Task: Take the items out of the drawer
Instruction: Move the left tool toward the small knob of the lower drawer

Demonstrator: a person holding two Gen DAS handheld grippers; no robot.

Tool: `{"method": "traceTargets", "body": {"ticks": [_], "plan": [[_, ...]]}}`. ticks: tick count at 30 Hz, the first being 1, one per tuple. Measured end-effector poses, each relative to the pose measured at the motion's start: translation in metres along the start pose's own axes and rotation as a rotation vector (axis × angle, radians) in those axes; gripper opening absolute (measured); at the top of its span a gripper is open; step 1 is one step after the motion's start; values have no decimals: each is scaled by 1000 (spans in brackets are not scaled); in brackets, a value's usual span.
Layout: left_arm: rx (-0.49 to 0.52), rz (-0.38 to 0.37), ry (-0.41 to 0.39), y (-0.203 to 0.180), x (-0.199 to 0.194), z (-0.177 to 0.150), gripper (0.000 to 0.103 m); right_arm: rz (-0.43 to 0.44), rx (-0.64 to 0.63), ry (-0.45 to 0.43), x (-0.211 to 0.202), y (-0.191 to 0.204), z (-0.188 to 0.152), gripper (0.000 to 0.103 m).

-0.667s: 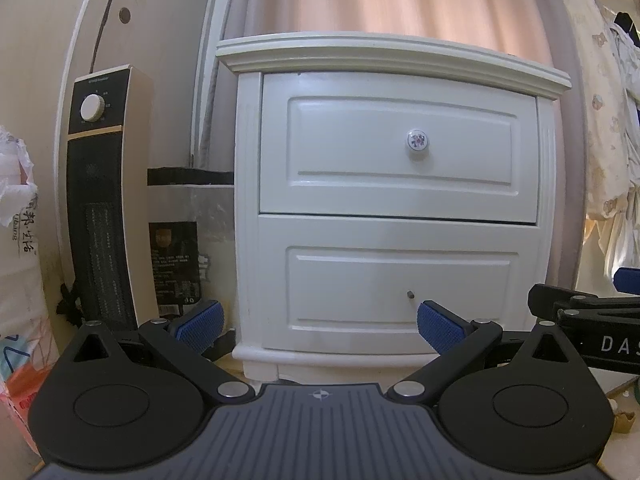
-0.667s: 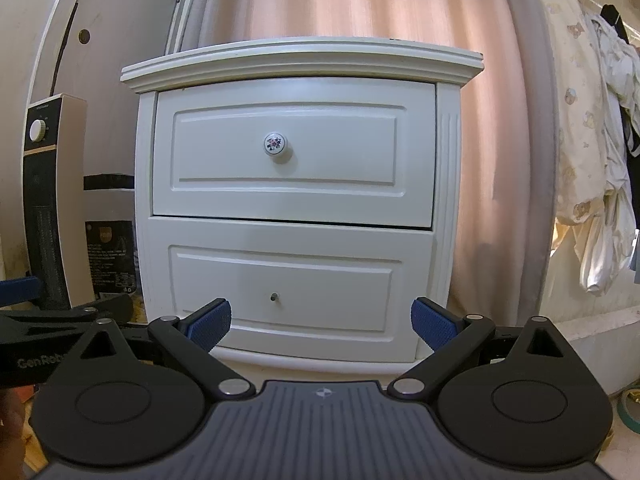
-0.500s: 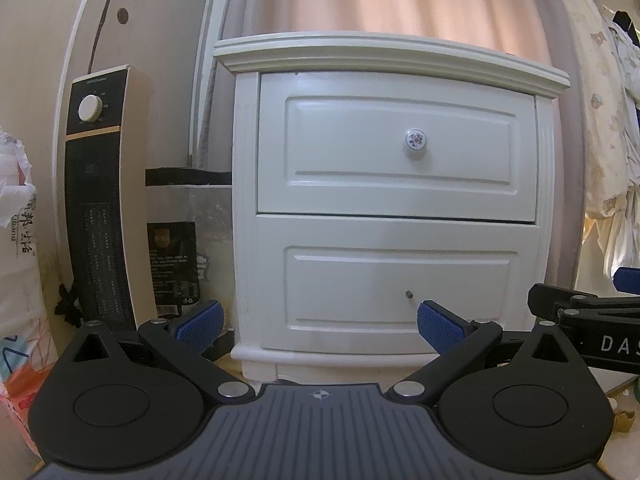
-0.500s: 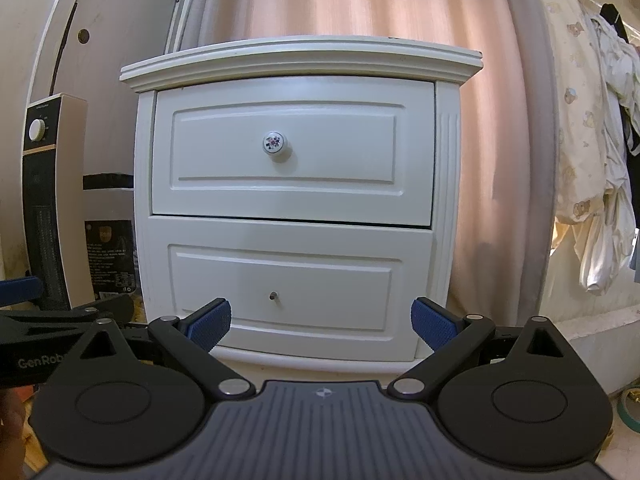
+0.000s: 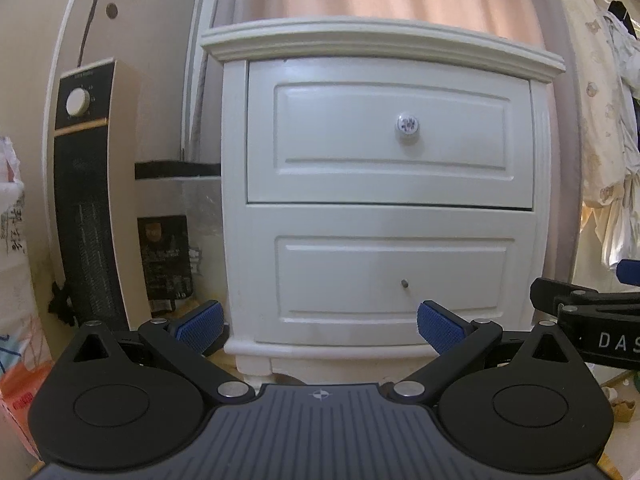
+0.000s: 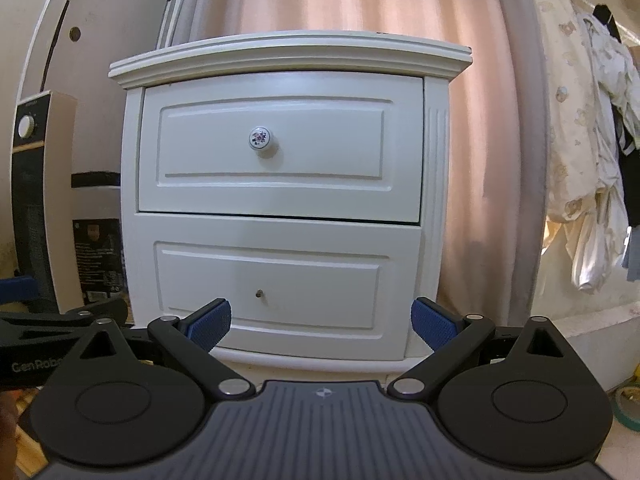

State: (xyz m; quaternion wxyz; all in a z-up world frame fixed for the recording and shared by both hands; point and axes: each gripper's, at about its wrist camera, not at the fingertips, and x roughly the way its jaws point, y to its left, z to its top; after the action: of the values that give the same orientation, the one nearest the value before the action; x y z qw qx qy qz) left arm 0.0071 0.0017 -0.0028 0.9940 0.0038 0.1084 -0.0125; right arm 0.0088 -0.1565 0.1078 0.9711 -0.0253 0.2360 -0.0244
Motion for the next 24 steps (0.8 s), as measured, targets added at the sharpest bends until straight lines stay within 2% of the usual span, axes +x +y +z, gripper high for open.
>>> {"method": "traceTargets", "body": {"ticks": [24], "plan": [[-8, 6, 18, 4, 6, -1, 103, 5, -3, 29, 8, 3, -9, 103]]}}
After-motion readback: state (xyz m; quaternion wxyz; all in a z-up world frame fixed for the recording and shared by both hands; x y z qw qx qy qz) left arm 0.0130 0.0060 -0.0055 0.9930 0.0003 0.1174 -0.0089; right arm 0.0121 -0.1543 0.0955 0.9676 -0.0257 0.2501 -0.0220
